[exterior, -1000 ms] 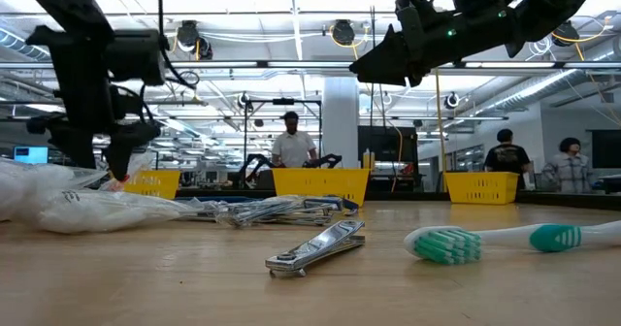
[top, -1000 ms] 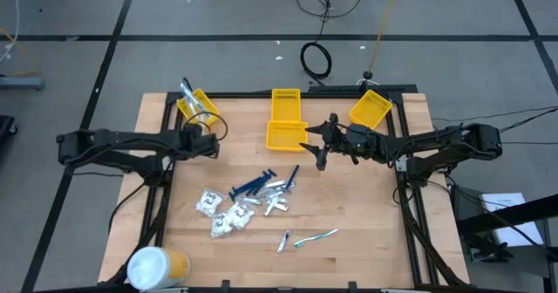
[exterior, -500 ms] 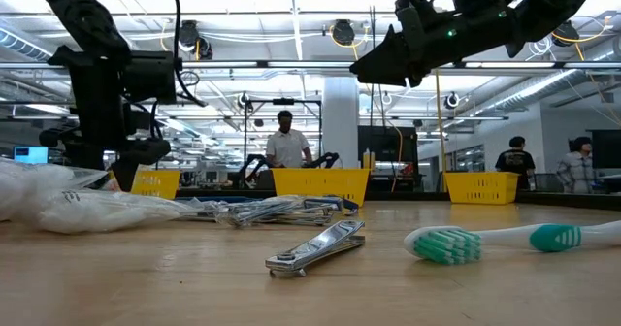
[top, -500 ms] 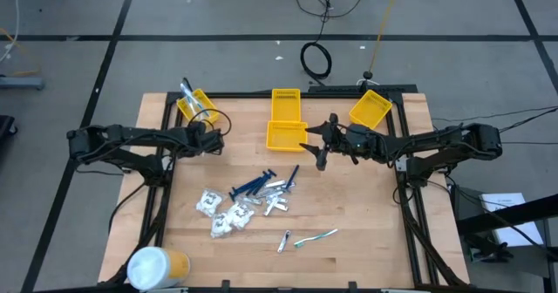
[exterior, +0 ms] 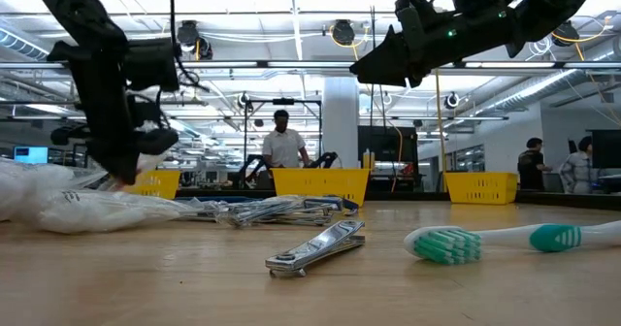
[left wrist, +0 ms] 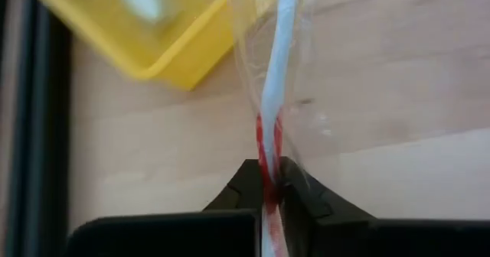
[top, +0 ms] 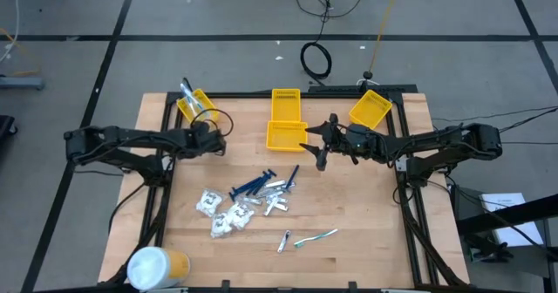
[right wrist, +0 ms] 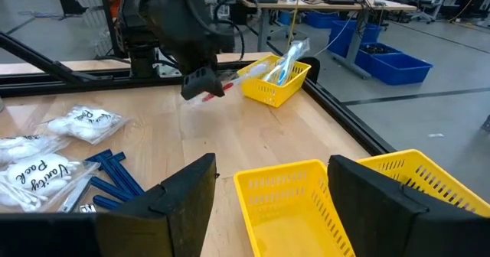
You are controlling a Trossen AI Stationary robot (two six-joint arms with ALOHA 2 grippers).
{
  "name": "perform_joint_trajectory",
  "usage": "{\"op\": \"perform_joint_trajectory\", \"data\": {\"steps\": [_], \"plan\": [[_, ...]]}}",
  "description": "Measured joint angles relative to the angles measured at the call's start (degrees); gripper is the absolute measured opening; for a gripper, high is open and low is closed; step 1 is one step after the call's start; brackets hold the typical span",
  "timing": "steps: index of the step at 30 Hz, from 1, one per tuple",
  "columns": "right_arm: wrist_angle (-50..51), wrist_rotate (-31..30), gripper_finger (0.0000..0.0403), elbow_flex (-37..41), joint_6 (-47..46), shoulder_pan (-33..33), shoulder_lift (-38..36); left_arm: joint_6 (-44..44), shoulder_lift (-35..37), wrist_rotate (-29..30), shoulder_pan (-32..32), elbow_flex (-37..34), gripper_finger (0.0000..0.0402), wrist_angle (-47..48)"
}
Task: Pick & Place Travel size toiletries
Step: Put the orange toothbrush into the left yellow bin, then put the green toothbrush into the left yellow bin
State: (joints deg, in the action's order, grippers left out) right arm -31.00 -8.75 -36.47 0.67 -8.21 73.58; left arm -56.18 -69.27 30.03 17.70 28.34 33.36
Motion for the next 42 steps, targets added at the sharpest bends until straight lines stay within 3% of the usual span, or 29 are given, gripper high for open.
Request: {"op": "perform_joint_trajectory", "data": {"steps": [5, 9, 12, 17, 26, 35, 42], "plan": [[0.02, 0.00, 0.0238, 0.02, 0.00, 0.00, 0.00, 2.23, 6.59, 3.18, -2.63, 0.00, 0.0011, -5.57], [0.04, 0.00, 0.0238, 0.02, 0.00, 0.02, 0.00, 4.53, 14.25, 11.14, -1.53, 0.00, 0.0006, -6.64], [0.24, 0.00, 0.0238, 0.04, 0.00, 0.04, 0.00, 5.87, 20.14, 14.59, 2.53, 0.02, 0.0012, -6.70], [0.15, 0.01, 0.0238, 0.04, 0.00, 0.07, 0.00, 8.80, 24.00, 12.76, 12.34, 0.02, 0.0006, -6.66], [0.04, 0.02, 0.0238, 0.04, 0.00, 0.07, 0.00, 12.59, 18.46, 6.45, 24.35, 0.02, 0.0053, -18.43], [0.50, 0.02, 0.0238, 0.04, -0.44, 0.08, 0.00, 15.42, 6.43, 5.98, 28.82, 0.02, 0.0098, -23.91], [0.87, 0.02, 0.0238, 0.04, -0.36, 0.08, 0.00, 15.89, 4.82, 5.80, 28.17, 0.00, 0.0158, -23.29]]}}
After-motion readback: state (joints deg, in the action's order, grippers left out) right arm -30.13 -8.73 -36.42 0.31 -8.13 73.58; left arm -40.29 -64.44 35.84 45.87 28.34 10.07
